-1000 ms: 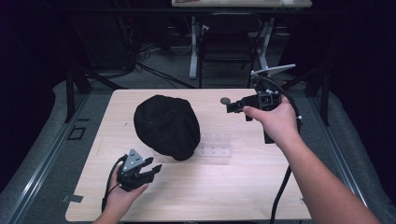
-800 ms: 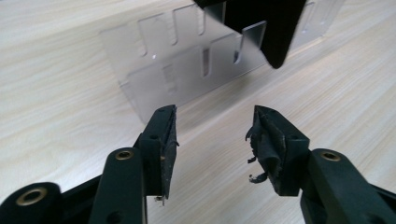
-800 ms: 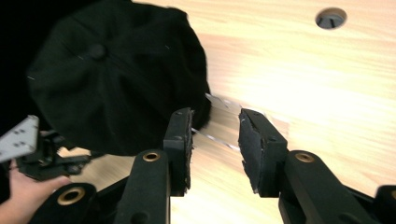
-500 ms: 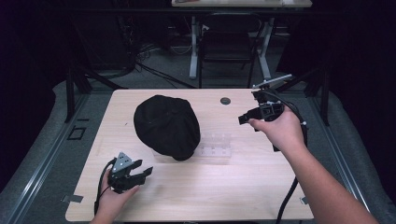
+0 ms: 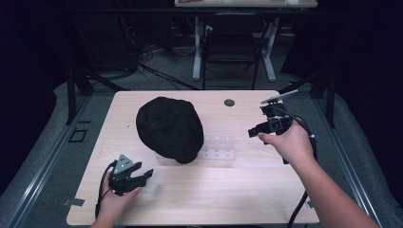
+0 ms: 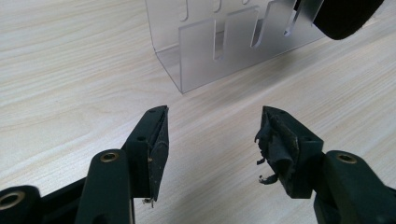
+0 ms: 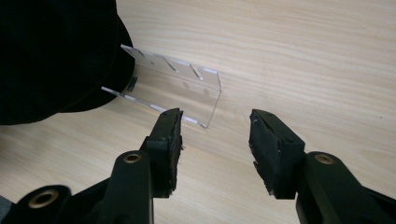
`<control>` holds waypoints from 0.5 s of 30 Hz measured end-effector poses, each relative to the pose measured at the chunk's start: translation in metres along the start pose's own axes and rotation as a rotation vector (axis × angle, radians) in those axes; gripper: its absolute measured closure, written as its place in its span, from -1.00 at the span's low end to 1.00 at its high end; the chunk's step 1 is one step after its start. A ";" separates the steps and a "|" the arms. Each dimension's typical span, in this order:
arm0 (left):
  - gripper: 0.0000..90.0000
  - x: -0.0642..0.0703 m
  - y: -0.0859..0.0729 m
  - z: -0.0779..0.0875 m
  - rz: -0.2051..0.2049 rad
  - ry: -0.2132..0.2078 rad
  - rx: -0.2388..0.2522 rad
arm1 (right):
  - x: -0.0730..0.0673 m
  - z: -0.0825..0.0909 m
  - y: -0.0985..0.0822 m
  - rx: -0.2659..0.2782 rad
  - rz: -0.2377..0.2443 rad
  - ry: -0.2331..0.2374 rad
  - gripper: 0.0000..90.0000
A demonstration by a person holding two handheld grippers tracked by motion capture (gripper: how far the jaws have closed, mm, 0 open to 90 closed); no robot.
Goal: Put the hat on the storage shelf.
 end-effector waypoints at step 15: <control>-0.04 0.000 -0.001 -0.003 -0.008 -0.002 -0.012 | -0.002 -0.010 -0.037 0.014 0.028 0.000 0.14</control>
Point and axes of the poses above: each handheld gripper's, and its own axes: z roughly backward along the jaws, y roughly out of its top, x roughly to its right, the point moved 2 cm from there along -z, roughly forward along the jaws, and after that the axes turned 15 degrees about z, right-handed, at the moved point
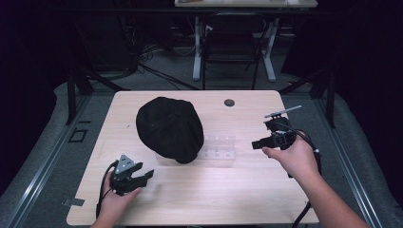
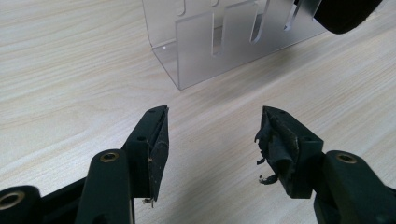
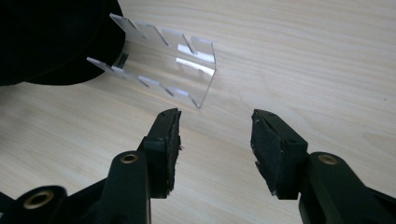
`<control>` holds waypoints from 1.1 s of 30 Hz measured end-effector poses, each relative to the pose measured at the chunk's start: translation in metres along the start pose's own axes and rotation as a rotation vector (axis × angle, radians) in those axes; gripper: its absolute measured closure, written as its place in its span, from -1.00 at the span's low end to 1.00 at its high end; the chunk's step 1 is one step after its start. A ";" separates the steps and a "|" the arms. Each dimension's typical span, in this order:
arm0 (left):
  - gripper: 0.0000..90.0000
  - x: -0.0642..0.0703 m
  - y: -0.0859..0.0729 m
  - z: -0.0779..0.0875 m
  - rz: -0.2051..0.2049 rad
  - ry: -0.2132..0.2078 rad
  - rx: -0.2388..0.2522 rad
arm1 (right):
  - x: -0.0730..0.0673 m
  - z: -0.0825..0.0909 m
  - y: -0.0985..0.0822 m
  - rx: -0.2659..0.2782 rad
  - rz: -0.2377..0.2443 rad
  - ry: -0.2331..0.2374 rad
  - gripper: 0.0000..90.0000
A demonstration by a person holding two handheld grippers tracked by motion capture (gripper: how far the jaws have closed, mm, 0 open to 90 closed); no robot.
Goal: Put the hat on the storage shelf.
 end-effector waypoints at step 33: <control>-0.04 0.001 -0.002 -0.005 -0.012 -0.001 -0.022 | -0.015 -0.065 -0.102 0.171 -0.024 0.046 0.04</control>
Point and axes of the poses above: each handheld gripper's, and its own axes: z roughly backward along the jaws, y roughly out of its top, x roughly to its right, the point moved 2 cm from there along -z, roughly forward along the jaws, and after that the axes turned 15 degrees about z, right-handed, at the moved point
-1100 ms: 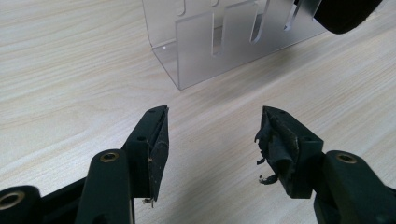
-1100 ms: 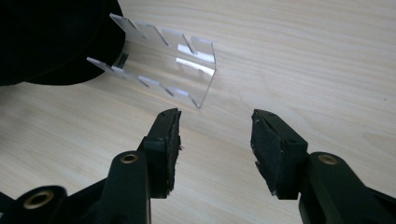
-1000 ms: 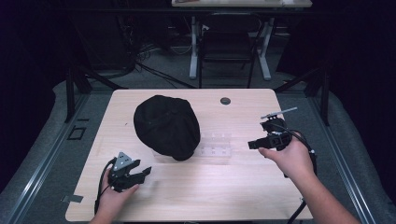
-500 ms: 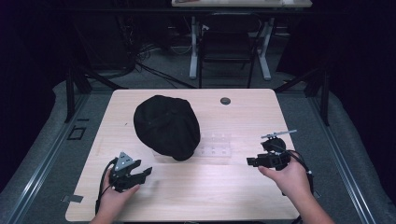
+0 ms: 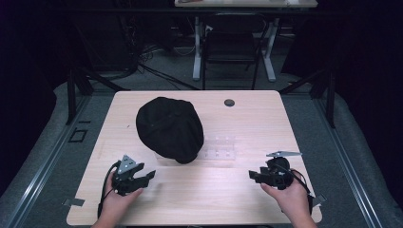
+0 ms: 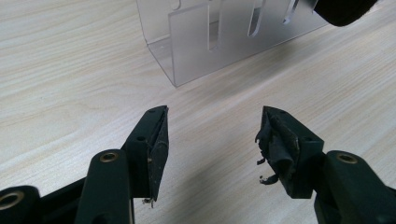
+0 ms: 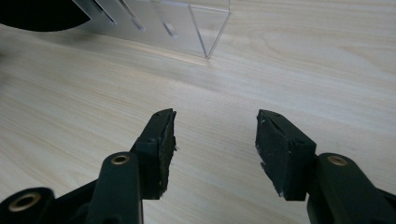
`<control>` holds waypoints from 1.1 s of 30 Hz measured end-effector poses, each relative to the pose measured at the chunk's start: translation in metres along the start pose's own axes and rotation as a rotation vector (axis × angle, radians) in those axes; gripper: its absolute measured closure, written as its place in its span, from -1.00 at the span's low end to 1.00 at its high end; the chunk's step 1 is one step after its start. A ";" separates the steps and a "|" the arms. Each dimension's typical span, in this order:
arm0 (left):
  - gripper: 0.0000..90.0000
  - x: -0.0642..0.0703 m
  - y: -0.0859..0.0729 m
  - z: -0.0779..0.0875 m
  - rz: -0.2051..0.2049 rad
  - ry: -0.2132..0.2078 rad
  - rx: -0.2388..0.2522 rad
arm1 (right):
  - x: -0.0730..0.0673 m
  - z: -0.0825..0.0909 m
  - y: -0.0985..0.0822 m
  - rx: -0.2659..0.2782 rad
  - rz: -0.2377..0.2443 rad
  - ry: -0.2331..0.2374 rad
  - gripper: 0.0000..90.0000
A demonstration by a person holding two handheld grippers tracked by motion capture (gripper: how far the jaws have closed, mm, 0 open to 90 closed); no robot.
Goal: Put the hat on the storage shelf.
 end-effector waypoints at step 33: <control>-0.05 -0.002 0.000 -0.004 0.011 -0.015 0.003 | -0.006 -0.026 -0.039 0.202 0.049 -0.095 -0.01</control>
Point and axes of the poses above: each handheld gripper's, and its own axes: z roughly backward along the jaws, y roughly out of its top, x roughly to its right, the point moved 2 cm from there along -z, roughly forward along the jaws, and after that the axes turned 15 degrees about z, right-handed, at the moved point
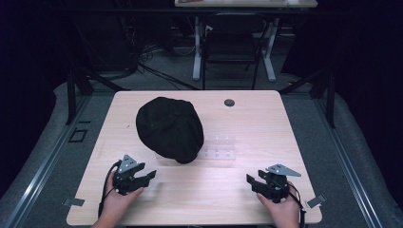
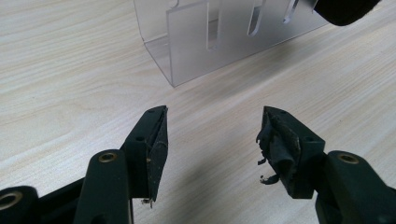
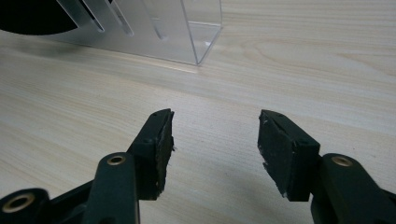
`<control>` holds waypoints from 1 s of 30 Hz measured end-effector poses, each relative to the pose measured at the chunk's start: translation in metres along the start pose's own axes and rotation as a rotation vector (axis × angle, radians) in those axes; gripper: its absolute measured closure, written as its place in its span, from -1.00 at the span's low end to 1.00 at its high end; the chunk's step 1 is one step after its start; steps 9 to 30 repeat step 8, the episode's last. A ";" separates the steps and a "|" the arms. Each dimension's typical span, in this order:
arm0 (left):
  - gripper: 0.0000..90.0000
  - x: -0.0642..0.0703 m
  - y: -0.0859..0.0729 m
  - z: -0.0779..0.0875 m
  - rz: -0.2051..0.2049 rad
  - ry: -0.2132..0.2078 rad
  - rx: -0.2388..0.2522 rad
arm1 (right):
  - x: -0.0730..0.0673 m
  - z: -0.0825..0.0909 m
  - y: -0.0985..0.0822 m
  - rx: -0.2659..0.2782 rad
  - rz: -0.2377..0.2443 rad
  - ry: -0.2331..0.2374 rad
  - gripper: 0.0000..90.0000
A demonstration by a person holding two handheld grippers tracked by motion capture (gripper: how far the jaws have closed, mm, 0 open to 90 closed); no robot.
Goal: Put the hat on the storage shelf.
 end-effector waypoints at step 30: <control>-0.06 -0.001 0.001 0.000 -0.002 -0.002 -0.002 | 0.002 -0.002 -0.002 -0.010 -0.011 0.001 -0.01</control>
Point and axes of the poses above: each handheld gripper's, and its own axes: z roughly backward along the jaws, y roughly out of its top, x roughly to its right, the point moved 2 cm from there along -z, roughly forward along the jaws, and after that the axes turned 15 degrees about z, right-handed, at the moved point
